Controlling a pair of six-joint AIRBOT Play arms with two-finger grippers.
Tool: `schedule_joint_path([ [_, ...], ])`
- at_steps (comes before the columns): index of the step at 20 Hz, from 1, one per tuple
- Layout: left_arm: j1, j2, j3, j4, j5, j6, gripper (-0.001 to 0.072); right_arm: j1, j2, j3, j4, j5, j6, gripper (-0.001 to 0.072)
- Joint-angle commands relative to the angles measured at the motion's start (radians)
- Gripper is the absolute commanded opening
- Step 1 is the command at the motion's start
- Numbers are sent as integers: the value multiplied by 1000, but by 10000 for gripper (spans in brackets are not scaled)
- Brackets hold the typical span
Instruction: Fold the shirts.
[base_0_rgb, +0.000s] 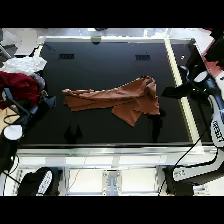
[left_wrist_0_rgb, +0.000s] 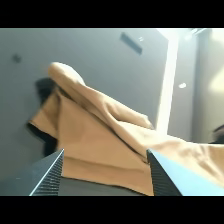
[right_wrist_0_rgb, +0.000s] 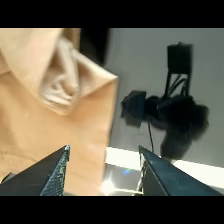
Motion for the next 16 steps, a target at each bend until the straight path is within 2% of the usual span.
schedule_joint_path([
  [1, -55, 85, -70, -10, 34, -13, 566, 54, -2, -120, 94, -156, -111, 494],
  [3, -65, 85, -70, -11, 34, -18, 566, 92, -17, -122, 155, -181, -195, 494],
  [8, -65, 86, -70, -11, 34, -20, 566, 147, -50, -119, 164, -332, -200, 490],
  [9, -65, 85, -70, -11, 34, -20, 566, 147, -58, -119, 158, -336, -174, 442],
  [10, -65, 85, -70, -11, 34, -20, 566, 145, -63, -119, 154, -334, -156, 321],
  [11, -66, 85, -71, -11, 33, -21, 566, 144, -64, -119, 153, -335, -145, 145],
  [12, -66, 77, -73, -11, 32, -43, 565, 144, -64, -119, 155, -336, -141, 21],
  [14, -67, 30, -85, -10, 30, -140, 566, 144, -64, -110, 154, -327, -109, 16],
  [16, -72, -74, -87, -27, 47, -170, 566, 144, -63, -74, 155, -282, -104, 16],
])
